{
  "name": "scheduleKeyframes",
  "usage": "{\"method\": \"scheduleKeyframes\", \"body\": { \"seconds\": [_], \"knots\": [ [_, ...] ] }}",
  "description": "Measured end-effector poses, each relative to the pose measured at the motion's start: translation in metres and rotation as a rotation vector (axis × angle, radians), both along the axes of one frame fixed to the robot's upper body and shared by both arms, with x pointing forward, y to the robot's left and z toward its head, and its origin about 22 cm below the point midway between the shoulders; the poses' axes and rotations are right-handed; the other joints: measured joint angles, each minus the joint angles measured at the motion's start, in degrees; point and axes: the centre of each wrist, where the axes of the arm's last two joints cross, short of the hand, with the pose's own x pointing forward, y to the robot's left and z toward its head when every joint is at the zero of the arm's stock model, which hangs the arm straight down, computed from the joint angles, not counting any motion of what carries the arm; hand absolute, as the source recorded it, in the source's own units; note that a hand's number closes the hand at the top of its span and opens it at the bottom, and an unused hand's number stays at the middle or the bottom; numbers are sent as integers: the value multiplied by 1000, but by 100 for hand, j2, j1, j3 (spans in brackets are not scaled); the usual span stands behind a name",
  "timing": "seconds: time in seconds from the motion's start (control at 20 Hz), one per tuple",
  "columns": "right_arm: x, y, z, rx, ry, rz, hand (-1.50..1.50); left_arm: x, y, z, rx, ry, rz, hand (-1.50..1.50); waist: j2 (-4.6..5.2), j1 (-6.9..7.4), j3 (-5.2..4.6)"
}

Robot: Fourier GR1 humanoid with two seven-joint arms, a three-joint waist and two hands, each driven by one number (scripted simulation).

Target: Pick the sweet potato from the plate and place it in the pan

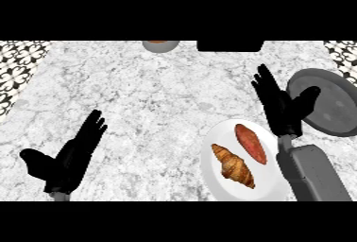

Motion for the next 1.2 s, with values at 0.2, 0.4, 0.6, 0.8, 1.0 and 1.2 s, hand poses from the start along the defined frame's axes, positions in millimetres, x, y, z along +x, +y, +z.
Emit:
{"method": "scheduleKeyframes", "body": {
  "seconds": [0.2,0.4,0.6,0.8,1.0,1.2],
  "knots": [
    [5,9,18,76,-102,282,150,7,-6,14,30,-107,-17,0,136,19,-58],
    [14,-1,40,6,-225,564,-150,14,-17,26,52,-227,-61,0,207,71,-82],
    [19,-64,34,-8,-264,721,-150,17,-32,24,60,-284,-72,0,281,1,-86],
    [23,-113,46,-90,-314,821,-150,20,-42,17,70,-304,-79,0,313,7,-87],
    [33,-131,66,-240,-339,822,-150,24,-49,14,69,-319,-91,0,322,75,-90],
    [45,-121,83,-401,-345,868,-150,27,-52,14,70,-330,-105,0,322,159,-96]
  ]
}}
